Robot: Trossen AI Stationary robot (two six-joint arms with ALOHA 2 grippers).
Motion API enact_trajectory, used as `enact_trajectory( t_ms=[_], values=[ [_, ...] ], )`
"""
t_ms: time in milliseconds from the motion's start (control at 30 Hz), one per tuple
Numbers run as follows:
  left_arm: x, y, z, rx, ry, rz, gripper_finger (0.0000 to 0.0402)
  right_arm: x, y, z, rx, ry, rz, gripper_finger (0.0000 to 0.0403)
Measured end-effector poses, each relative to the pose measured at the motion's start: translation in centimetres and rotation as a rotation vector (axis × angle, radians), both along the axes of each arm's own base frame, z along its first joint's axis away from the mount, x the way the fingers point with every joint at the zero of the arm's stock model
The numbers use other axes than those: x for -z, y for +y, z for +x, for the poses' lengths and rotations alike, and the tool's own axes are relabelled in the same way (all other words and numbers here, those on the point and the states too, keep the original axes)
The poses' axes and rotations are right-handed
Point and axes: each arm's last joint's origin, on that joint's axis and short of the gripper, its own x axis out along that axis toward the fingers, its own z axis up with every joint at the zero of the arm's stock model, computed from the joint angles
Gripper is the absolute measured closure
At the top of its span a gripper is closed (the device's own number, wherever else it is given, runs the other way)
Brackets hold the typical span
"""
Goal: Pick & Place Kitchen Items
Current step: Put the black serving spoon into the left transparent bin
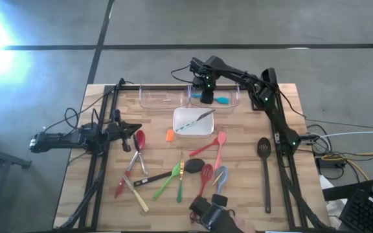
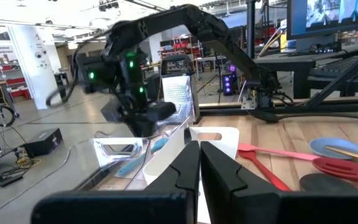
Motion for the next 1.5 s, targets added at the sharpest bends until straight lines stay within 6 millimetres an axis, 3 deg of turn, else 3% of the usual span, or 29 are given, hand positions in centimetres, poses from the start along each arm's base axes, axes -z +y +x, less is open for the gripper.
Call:
enact_trajectory(
  t_ms=[367,633,867,1200,1367,1500],
  values=[
    [0.0,0.0,0.0,0.000,0.000,0.000,0.0384,-6.8,1.8,-1.6,0.031,-0.095,-0.068,0.0294],
    [0.0,0.0,0.0,0.000,0.000,0.000,0.0383,-12.9,5.3,-3.3,0.044,-0.184,-0.117,0.0319],
    [0.0,0.0,0.0,0.000,0.000,0.000,0.0385,-17.6,10.4,-4.8,0.024,-0.256,-0.130,0.0339],
    [0.0,0.0,0.0,0.000,0.000,0.000,0.0385,-22.0,19.3,-7.2,0.032,-0.340,-0.082,0.0351],
    [0.0,0.0,0.0,0.000,0.000,0.000,0.0383,-22.8,23.7,-9.0,0.098,-0.373,-0.022,0.0351],
    [0.0,0.0,0.0,0.000,0.000,0.000,0.0385,-22.0,26.8,-10.7,0.189,-0.335,0.039,0.0351]
  ],
)
